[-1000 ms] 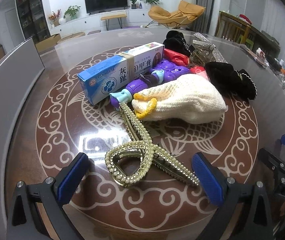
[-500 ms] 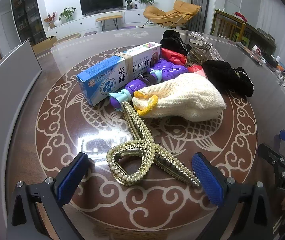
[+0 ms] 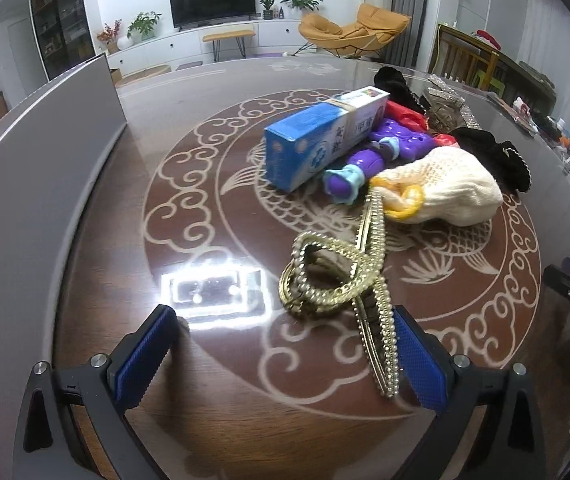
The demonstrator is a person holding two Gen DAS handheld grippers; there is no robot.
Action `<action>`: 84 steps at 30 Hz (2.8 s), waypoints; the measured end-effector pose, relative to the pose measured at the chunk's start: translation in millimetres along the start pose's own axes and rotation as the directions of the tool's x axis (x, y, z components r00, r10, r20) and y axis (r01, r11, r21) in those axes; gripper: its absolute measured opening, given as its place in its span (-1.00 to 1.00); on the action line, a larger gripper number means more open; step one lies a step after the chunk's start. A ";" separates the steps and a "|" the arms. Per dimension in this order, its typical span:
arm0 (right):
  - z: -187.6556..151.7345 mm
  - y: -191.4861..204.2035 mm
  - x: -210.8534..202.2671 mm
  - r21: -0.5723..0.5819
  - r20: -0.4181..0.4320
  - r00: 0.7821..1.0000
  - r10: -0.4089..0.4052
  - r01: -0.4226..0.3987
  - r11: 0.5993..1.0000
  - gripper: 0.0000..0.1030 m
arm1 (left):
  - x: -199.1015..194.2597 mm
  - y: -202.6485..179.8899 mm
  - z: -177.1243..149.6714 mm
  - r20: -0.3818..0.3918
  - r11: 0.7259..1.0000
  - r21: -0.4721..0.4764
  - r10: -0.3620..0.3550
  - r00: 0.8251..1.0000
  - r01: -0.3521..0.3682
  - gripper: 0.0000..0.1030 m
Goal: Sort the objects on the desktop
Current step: 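Grasp the cream knitted pouch with the right tool while the left tool nudges the hair clip, then close the left tool on the gold pearl hair clip and lift it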
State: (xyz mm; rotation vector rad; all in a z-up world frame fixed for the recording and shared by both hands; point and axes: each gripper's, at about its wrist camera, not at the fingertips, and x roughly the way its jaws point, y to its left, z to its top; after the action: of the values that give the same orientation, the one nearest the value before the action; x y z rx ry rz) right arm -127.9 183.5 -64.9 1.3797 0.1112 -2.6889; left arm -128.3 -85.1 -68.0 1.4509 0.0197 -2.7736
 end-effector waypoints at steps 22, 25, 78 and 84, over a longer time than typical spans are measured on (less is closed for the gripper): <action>13.4 10.0 -8.7 0.031 0.002 0.997 0.082 -0.082 0.996 1.00 | -3.5 1.0 -2.8 0.013 1.000 -0.001 0.005 1.000 -0.005 1.00; 41.2 44.8 -18.5 0.003 0.066 0.978 0.200 -0.200 0.980 1.00 | -3.5 1.0 -2.8 0.013 1.000 0.000 0.005 1.000 -0.005 1.00; -3.8 61.9 28.4 -0.485 -0.102 0.942 0.321 -0.329 0.810 0.59 | -2.8 2.1 -0.7 0.003 1.000 0.009 0.000 1.000 -0.001 1.00; -0.8 57.9 19.7 -0.429 -0.123 0.951 0.283 -0.309 0.849 0.52 | 7.6 -13.0 15.8 -0.004 0.998 0.058 -0.031 1.000 0.031 1.00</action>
State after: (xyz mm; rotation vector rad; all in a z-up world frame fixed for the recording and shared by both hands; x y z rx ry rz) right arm -130.7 124.9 -82.0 1.2092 0.4489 -2.1896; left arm -145.8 -72.4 -65.1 1.4799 -0.0389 -2.8201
